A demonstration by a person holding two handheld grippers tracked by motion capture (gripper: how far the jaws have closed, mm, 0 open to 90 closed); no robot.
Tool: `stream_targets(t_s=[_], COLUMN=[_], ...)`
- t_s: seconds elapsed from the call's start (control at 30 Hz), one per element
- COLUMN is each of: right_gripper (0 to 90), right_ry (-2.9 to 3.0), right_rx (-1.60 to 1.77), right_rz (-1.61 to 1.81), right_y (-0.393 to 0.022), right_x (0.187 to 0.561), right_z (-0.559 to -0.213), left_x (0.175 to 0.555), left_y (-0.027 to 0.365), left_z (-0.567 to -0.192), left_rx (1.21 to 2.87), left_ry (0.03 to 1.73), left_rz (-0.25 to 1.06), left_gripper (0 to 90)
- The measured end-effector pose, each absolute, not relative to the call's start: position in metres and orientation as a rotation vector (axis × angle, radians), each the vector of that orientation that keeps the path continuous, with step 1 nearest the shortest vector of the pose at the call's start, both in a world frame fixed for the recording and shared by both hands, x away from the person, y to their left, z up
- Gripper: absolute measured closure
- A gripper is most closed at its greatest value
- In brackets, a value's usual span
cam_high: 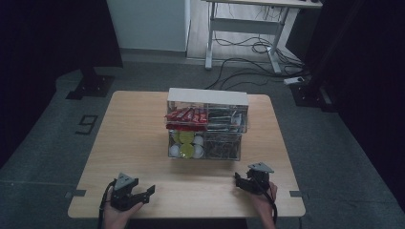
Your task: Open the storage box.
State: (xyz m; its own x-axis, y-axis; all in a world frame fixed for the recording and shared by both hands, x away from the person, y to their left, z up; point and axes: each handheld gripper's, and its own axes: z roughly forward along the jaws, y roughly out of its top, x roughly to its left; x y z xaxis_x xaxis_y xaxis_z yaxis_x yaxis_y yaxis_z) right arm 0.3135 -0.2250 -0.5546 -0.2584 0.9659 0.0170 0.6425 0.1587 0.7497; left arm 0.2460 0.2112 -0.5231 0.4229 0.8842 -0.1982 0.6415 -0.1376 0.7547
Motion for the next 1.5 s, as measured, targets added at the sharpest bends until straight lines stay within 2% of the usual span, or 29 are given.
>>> stream_targets(t_s=[0.2,0.4,0.43,0.5,0.57,0.6,0.7,0.73,0.8,0.83,0.93,0.97,1.5], right_gripper=[34.6,43.6,49.5,55.6,58.4,64.6,69.5,75.8,77.8,82.4,84.9,88.6,89.4], right_ry=[1.962,1.923,1.908,1.906,1.905,1.907,1.907,1.905,1.907,1.917,1.919,1.91,1.932], right_rx=[1.511,1.484,1.47,1.461,1.455,1.438,1.417,1.406,1.404,1.396,1.386,1.371,1.296], right_rz=[0.974,1.066,1.103,1.128,1.142,1.168,1.193,1.219,1.229,1.262,1.279,1.281,1.397], right_y=[-0.227,-0.233,-0.235,-0.237,-0.238,-0.24,-0.241,-0.241,-0.241,-0.239,-0.237,-0.235,-0.211], right_x=[0.308,0.304,0.302,0.3,0.299,0.296,0.294,0.293,0.292,0.291,0.29,0.288,0.282], right_z=[-0.549,-0.536,-0.531,-0.527,-0.525,-0.52,-0.516,-0.513,-0.511,-0.508,-0.505,-0.502,-0.488], left_x=[0.245,0.244,0.245,0.245,0.245,0.245,0.245,0.245,0.245,0.245,0.245,0.245,0.245], left_y=[0.208,0.212,0.211,0.209,0.209,0.209,0.21,0.21,0.21,0.21,0.209,0.209,0.211], left_z=[-0.522,-0.527,-0.527,-0.526,-0.525,-0.524,-0.524,-0.524,-0.524,-0.525,-0.526,-0.526,-0.525], left_rx=[1.863,1.855,1.857,1.859,1.86,1.852,1.855,1.856,1.856,1.857,1.86,1.862,1.868], left_ry=[1.29,1.314,1.311,1.302,1.301,1.298,1.297,1.297,1.301,1.302,1.3,1.3,1.3], left_rz=[0.392,0.396,0.396,0.397,0.398,0.399,0.4,0.401,0.401,0.398,0.394,0.395,0.385], left_gripper=[24.4,25.6,25.6,25.6,25.6,25.7,25.9,26.0,26.1,26.2,26.2,26.3,26.5])
